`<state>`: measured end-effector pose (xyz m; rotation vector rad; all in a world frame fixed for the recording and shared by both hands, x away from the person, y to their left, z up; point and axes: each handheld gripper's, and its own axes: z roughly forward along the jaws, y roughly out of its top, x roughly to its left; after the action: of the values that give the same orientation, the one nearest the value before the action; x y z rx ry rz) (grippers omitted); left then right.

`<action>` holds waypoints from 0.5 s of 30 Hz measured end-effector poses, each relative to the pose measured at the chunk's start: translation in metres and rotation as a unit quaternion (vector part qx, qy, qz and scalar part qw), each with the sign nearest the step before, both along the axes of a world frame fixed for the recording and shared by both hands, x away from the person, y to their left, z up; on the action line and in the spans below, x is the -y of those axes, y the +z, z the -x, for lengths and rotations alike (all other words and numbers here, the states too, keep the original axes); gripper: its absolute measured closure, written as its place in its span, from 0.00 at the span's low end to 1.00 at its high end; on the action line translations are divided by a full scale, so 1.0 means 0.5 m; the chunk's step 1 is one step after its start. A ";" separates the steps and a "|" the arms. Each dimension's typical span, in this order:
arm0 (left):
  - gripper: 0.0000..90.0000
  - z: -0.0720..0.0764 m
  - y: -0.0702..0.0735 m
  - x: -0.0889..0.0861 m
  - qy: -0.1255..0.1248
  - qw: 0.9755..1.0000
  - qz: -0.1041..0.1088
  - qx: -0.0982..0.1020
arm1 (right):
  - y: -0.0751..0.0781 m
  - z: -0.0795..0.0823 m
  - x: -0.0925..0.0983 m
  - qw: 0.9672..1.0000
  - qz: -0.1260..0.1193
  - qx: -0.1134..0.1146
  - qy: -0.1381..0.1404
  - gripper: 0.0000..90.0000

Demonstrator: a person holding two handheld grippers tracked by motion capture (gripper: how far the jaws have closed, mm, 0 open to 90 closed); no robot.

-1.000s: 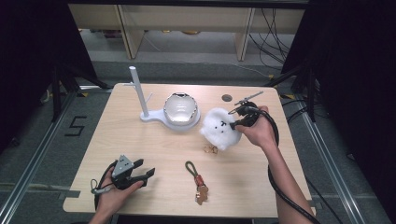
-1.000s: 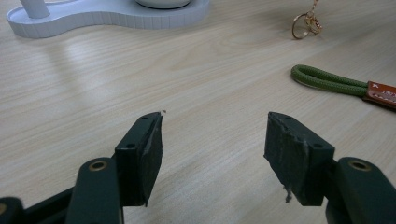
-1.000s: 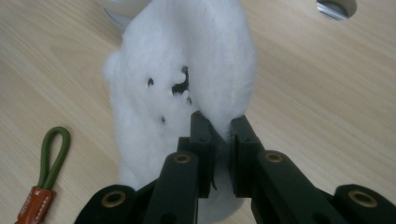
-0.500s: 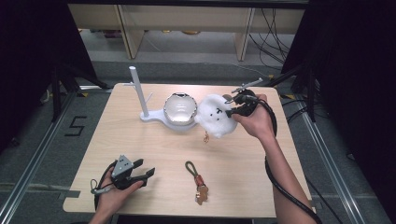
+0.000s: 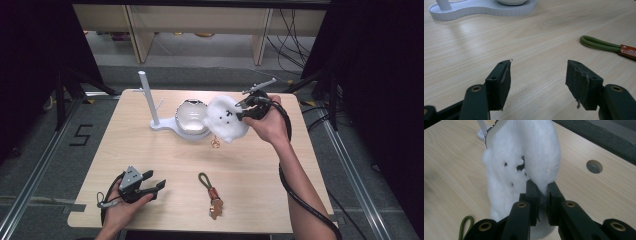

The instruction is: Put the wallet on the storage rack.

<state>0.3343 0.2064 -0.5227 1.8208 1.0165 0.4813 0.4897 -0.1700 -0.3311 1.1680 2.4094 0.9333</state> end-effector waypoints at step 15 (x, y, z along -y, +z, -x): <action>0.40 0.000 0.000 -0.001 0.001 1.000 0.001 0.001 | 0.028 -0.029 -0.043 1.000 -0.013 0.011 0.004 0.93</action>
<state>0.3343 0.2067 -0.5227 1.8171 1.0168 0.4820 0.5042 -0.1485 -0.3172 1.1511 2.3938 0.9779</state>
